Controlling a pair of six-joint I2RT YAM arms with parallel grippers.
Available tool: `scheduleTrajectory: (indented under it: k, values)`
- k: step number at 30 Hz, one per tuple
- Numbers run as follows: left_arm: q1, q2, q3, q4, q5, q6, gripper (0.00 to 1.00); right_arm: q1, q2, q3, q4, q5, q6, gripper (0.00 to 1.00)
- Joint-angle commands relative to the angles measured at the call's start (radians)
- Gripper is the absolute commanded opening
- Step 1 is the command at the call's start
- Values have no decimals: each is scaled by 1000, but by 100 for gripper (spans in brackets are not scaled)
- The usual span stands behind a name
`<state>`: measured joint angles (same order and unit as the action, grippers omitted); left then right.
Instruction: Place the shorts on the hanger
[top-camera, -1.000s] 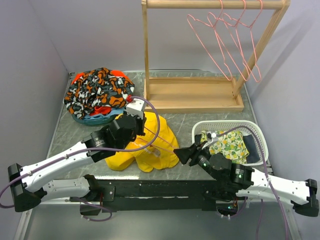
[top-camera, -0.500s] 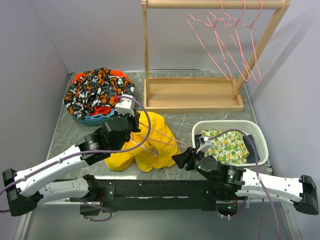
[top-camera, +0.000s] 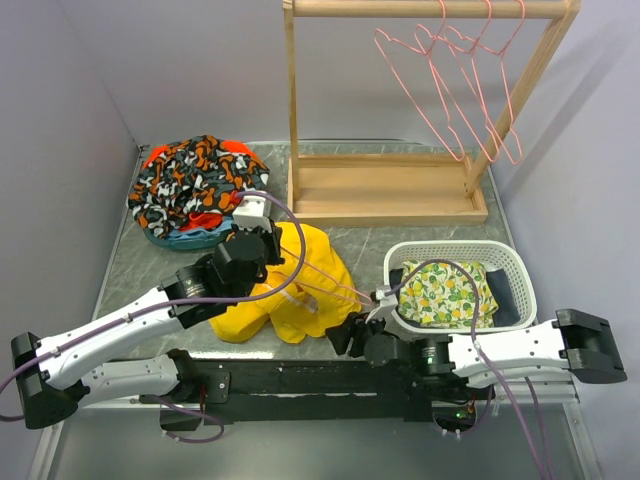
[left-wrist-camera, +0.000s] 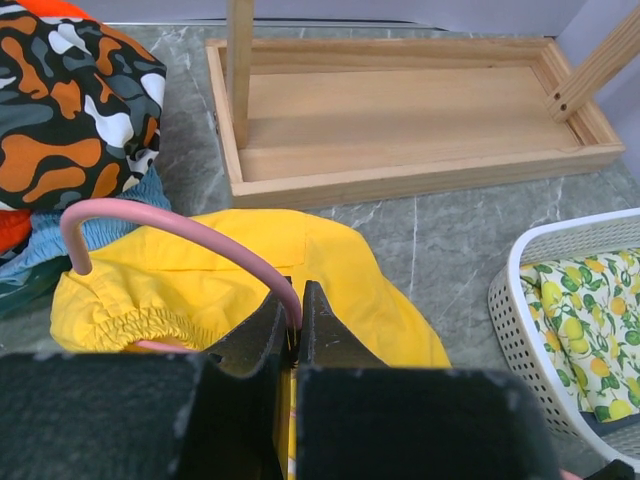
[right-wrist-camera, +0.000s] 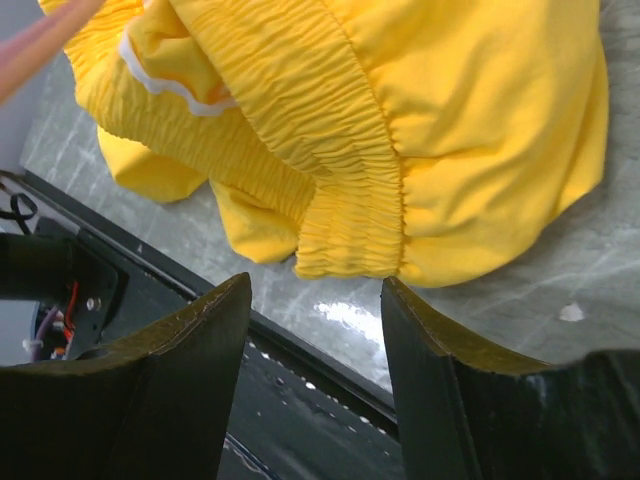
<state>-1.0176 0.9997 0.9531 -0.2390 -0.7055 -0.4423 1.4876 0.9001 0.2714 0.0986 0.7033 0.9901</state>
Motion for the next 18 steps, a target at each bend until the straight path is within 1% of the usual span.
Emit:
scheduleTrajectory:
  k: [1,4,6,18]
  values:
    - [2,-1,10,40,0,-46,1,42,81,25,145,157,39,63]
    - [2,14,32,21,-8,-47,1,48,141,19,219,167,39,63]
    - [2,16,45,13,-8,-47,1,46,172,17,246,165,35,65]
    - [2,-16,29,-3,-5,-39,1,46,266,26,291,143,45,70]
